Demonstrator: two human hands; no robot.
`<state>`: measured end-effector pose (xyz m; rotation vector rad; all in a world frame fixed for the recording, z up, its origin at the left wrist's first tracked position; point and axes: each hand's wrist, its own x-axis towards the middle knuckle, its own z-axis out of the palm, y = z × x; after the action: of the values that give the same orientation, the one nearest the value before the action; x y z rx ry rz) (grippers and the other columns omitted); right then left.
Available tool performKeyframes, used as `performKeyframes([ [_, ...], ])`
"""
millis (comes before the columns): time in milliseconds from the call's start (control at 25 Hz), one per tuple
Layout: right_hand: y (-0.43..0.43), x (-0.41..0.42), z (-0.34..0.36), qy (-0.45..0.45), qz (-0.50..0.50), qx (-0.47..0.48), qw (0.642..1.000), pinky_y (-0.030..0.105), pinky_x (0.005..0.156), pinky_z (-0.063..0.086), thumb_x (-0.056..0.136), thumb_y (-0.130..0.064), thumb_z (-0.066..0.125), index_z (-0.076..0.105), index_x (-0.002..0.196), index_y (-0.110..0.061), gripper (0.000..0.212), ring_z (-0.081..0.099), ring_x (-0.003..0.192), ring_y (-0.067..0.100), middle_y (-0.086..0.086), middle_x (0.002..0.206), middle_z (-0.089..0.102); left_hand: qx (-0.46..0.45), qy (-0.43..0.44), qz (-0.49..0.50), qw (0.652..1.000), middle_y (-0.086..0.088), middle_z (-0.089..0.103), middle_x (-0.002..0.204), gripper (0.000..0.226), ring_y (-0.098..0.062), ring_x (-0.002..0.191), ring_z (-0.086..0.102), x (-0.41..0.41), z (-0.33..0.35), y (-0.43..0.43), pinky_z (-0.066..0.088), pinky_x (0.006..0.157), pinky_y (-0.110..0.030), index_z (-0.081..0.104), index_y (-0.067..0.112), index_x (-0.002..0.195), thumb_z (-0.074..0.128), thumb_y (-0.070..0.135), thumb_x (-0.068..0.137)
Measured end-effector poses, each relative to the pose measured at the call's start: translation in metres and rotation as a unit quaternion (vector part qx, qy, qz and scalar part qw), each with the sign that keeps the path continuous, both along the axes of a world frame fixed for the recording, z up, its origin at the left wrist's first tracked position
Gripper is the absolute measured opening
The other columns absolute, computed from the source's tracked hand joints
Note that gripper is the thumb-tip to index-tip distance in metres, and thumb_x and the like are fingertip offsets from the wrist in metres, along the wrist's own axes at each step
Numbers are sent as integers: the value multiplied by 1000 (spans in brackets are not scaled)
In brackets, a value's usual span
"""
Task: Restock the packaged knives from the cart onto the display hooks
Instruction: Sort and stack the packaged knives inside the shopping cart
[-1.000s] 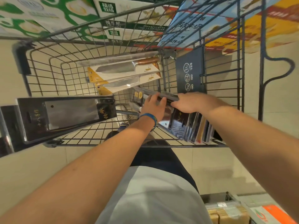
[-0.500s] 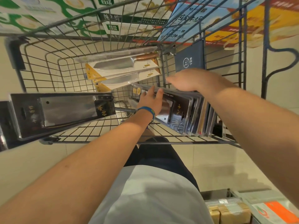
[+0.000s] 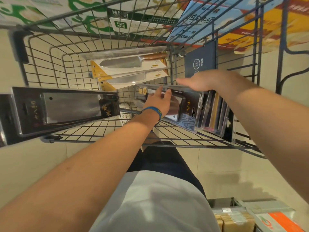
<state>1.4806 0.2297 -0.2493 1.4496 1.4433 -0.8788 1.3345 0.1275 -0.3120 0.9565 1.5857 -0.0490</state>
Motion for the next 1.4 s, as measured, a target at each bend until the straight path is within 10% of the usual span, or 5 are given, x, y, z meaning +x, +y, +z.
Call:
performKeyframes([
  [320, 15, 1, -20, -34, 42, -22, 998, 44, 107, 37, 99, -69, 42, 51, 148, -10, 77, 47, 137, 35, 14, 158, 43, -158, -11, 307, 938, -10, 37, 155, 77, -35, 140, 37, 15, -12, -12, 28, 113, -45, 28, 20, 154, 49, 62, 93],
  [560, 27, -22, -15, 19, 17, 89, 996, 49, 119, 27, 102, -70, 20, 39, 156, -10, 83, 34, 149, 37, 17, 165, 32, -143, 24, 214, 966, -11, 33, 157, 74, -35, 142, 34, -5, -22, -15, 28, 113, -47, 23, 22, 156, 32, 65, 97],
  [1040, 60, -45, -7, 121, -163, 141, 969, 35, 76, 53, 103, -60, 30, 62, 131, -13, 63, 72, 90, 22, 5, 109, 74, -90, -47, 380, 919, -11, 66, 108, 37, -27, 94, 64, -54, -36, 14, 55, 82, -38, 56, 14, 124, 42, 39, 100],
  [1240, 12, -122, -37, 298, -570, 137, 753, 28, 64, 53, 104, -34, 50, 69, 100, -24, 22, 71, 76, 14, -2, 93, 77, -56, -41, 482, 873, 1, 69, 60, 35, -8, 36, 50, -114, -38, 31, 34, 35, -14, 65, 13, 78, 47, 33, 99],
  [1400, -22, -165, -78, 285, -651, 67, 701, 28, 70, 56, 104, -29, 54, 67, 97, -23, 15, 69, 77, 12, 1, 102, 76, -117, -102, 503, 850, -4, 70, 66, 33, -11, 43, 55, -134, -59, 44, 41, 40, -19, 61, 8, 88, 44, 32, 102],
])
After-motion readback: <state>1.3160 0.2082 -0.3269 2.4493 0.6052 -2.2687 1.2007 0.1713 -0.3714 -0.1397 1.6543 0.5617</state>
